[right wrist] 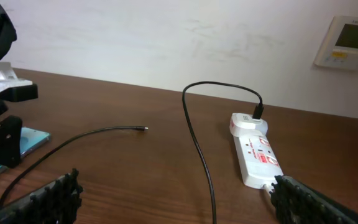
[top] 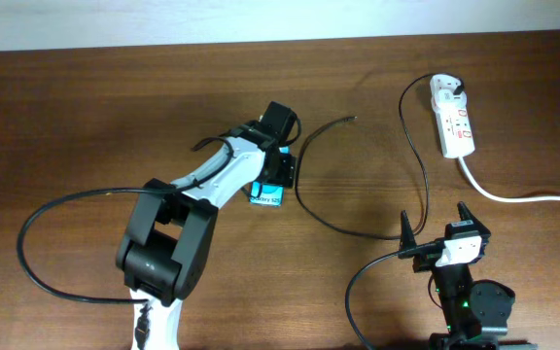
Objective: Plug charger to phone and switch on socket
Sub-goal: 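Grasp the phone's short edge with the left gripper and lift it upright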
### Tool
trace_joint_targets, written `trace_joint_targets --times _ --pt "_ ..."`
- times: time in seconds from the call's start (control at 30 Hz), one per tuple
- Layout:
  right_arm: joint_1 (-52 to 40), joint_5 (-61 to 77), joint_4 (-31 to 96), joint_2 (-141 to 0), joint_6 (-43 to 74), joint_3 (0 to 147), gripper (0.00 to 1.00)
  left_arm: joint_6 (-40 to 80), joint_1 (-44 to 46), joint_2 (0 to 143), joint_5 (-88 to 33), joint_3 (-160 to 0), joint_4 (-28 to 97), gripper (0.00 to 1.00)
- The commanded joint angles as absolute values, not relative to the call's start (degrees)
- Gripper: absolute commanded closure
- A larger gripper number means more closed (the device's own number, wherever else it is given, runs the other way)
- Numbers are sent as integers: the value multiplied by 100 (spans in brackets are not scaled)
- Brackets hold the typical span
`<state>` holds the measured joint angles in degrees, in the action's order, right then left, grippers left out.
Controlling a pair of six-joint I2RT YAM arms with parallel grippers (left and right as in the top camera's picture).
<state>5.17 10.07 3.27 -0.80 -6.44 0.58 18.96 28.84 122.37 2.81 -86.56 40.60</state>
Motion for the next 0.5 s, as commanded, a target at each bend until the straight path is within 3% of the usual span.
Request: trace_joint_targets --times 0.0,0.47 --pt "521 1074 362 -47 -663 32 2 2126 2794 12497 222 -8908 4340 47" --pt "521 1074 360 -47 -663 32 2 2635 2794 12492 554 -10503 6145 51"
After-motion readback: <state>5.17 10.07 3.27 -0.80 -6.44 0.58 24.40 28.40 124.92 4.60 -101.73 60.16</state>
